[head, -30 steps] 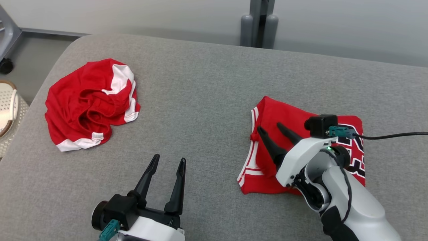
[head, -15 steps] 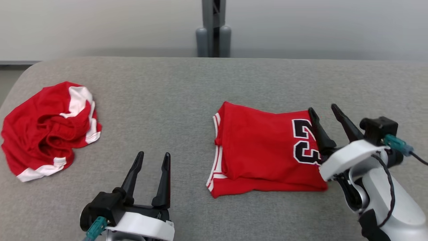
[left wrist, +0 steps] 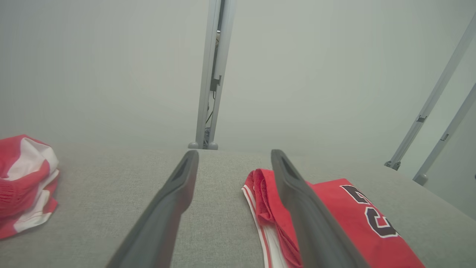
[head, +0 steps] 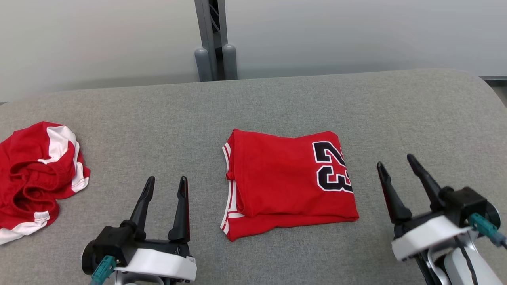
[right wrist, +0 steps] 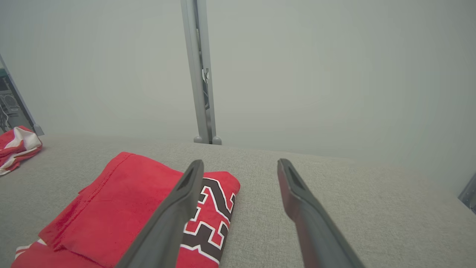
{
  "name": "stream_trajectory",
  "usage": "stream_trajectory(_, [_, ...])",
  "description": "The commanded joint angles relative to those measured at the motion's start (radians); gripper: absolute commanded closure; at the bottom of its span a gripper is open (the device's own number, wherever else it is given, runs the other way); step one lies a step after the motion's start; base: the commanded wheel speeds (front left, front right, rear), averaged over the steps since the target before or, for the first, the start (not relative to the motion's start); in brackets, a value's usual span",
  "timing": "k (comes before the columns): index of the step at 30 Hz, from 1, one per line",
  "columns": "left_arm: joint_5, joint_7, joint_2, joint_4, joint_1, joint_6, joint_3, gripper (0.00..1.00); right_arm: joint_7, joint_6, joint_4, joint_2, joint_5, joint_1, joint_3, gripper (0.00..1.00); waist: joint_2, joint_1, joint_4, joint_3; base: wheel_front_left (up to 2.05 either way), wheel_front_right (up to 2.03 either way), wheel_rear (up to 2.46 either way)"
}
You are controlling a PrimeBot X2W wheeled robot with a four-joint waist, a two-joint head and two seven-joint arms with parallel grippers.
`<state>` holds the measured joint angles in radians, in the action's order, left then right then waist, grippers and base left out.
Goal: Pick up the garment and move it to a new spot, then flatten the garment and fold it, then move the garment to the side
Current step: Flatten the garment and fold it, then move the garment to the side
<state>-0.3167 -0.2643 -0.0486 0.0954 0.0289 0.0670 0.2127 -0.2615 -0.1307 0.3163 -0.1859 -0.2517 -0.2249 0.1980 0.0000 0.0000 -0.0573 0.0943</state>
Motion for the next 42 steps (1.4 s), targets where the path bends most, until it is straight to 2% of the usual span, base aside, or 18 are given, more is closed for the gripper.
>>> stream_trajectory(1, [0.008, 0.0, -0.004, -0.011, -0.006, -0.005, -0.007, 0.0, -0.005, 0.0, -0.022, -0.003, 0.01, 0.028, -0.008, 0.0, 0.0, 0.0, 0.0, -0.004, 0.0, 0.0, 0.0])
stream_trajectory(7, [0.054, 0.0, -0.004, -0.048, -0.051, -0.013, -0.028, 0.0, -0.005, 0.0, -0.112, 0.014, 0.044, 0.143, -0.049, 0.0, 0.0, 0.0, 0.003, -0.027, 0.0, 0.0, 0.0])
stream_trajectory(14, [0.069, 0.0, -0.004, -0.052, -0.12, -0.034, -0.05, 0.0, -0.005, 0.0, -0.148, 0.038, 0.06, 0.234, -0.092, 0.0, 0.0, 0.0, 0.015, -0.066, 0.0, 0.0, 0.0])
stream_trajectory(27, [0.068, 0.0, -0.004, -0.062, -0.128, -0.036, -0.053, 0.0, -0.005, 0.0, -0.156, 0.06, 0.067, 0.252, -0.096, 0.0, 0.0, 0.0, 0.034, -0.062, 0.0, 0.0, 0.0])
stream_trajectory(33, [0.071, 0.0, -0.004, -0.044, -0.112, -0.052, -0.028, 0.0, -0.005, 0.0, -0.084, 0.05, 0.024, 0.196, -0.044, 0.0, 0.0, 0.0, 0.043, -0.033, 0.0, 0.0, 0.0])
stream_trajectory(38, [0.074, 0.0, -0.004, -0.042, -0.081, -0.059, 0.0, 0.0, -0.005, 0.0, 0.037, 0.035, -0.115, 0.068, 0.016, 0.0, 0.0, 0.0, 0.065, 0.018, 0.0, 0.0, 0.0])
stream_trajectory(42, [0.078, 0.0, -0.004, -0.038, -0.05, -0.07, 0.019, 0.0, 0.013, 0.0, 0.173, -0.004, -0.224, -0.047, 0.083, 0.0, 0.0, 0.0, 0.091, 0.056, 0.0, 0.0, 0.0])
